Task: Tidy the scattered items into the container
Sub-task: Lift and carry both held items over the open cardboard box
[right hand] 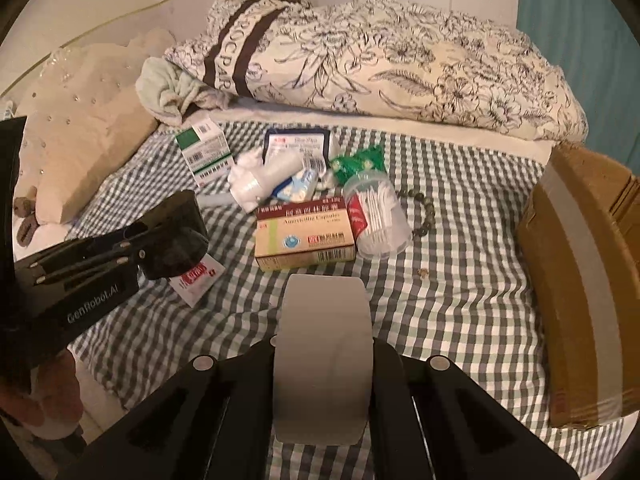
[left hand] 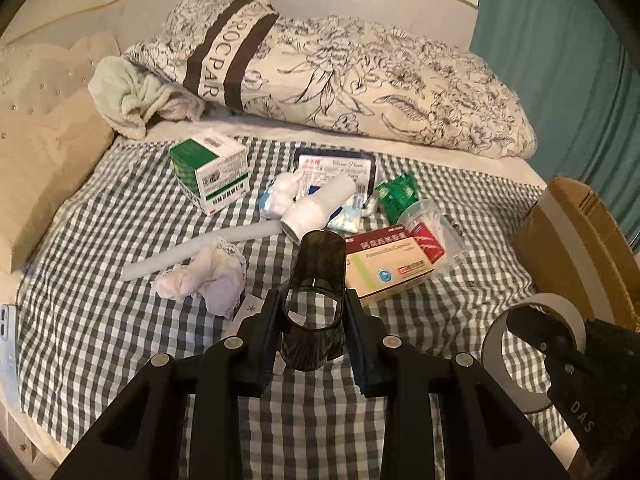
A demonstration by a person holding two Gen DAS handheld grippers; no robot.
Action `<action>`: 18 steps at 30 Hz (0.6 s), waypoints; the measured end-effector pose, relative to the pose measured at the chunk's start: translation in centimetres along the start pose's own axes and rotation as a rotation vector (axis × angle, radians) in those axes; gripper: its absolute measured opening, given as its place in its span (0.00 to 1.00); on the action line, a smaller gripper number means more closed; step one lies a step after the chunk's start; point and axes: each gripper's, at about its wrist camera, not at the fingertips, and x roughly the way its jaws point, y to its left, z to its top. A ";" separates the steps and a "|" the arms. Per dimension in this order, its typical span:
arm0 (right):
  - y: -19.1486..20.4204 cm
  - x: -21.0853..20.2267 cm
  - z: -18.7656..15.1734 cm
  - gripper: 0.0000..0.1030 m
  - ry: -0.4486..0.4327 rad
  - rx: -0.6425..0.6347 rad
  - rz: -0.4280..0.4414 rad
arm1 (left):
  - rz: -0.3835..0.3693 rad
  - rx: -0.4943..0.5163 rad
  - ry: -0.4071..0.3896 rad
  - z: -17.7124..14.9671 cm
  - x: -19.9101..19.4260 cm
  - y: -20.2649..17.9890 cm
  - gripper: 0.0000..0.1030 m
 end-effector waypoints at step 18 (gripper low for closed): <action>-2.2 -7.9 1.6 0.03 -0.158 0.031 -0.006 | 0.004 0.057 -0.100 1.1 -7.1 -3.4 0.27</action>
